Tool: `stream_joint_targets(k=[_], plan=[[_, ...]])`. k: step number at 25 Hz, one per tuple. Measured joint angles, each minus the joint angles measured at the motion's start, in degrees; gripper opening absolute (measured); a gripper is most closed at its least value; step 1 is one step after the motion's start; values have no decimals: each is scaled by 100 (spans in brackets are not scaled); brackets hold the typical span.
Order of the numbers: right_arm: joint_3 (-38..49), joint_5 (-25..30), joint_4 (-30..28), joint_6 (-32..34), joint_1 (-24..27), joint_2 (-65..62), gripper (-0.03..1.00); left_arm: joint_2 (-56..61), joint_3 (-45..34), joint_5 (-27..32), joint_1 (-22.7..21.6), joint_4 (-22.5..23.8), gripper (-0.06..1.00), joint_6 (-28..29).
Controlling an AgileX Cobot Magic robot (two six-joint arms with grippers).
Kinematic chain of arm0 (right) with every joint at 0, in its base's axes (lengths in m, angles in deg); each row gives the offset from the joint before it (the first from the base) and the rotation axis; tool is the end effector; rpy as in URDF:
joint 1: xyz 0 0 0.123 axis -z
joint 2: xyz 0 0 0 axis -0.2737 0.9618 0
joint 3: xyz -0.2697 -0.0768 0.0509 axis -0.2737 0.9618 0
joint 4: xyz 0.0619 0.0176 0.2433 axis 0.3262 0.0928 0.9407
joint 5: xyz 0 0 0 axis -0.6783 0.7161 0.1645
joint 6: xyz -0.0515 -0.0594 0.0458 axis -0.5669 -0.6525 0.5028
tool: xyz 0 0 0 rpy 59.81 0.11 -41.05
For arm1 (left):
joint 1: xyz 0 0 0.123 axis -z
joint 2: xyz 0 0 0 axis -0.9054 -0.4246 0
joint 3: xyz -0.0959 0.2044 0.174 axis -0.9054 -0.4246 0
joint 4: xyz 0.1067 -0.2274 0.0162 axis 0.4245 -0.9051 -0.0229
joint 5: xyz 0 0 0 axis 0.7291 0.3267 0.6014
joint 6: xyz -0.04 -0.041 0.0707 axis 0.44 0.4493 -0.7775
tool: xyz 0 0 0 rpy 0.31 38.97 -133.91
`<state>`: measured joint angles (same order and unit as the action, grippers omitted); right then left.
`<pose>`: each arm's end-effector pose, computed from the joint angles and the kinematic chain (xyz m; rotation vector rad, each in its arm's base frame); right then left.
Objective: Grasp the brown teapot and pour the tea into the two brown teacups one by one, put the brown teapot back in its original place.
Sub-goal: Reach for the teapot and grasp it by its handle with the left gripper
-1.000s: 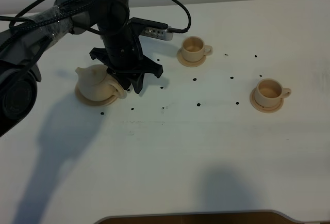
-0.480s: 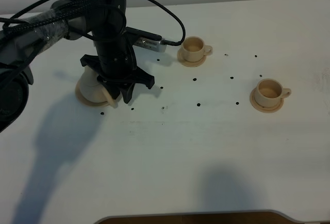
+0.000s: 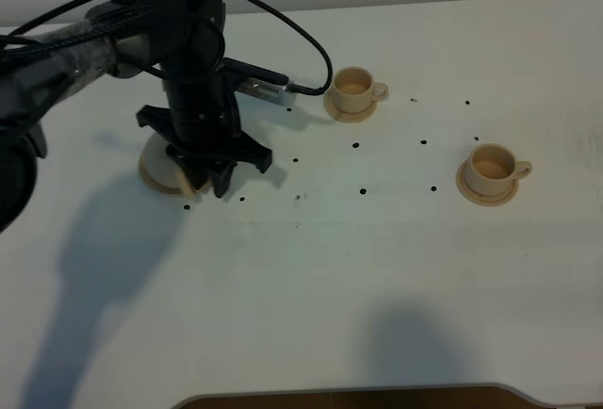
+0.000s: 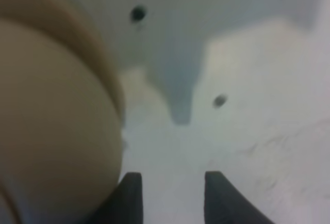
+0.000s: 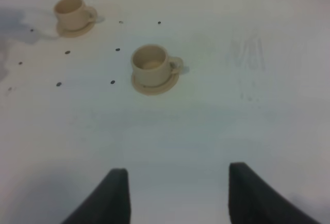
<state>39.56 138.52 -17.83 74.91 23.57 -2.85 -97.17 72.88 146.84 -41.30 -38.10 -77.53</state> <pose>-0.0041 0.0161 0.2747 0.0509 2.0483 0.1051 0.3933 -0.1734 0.1460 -0.7432 -2.9766 0.0093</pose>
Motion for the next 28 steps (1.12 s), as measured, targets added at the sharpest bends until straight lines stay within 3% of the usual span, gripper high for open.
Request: stream_joint_targets(k=[28], plan=[[0,0,4,0,0,0,45,211,-826,0,-106,228,33,-126]])
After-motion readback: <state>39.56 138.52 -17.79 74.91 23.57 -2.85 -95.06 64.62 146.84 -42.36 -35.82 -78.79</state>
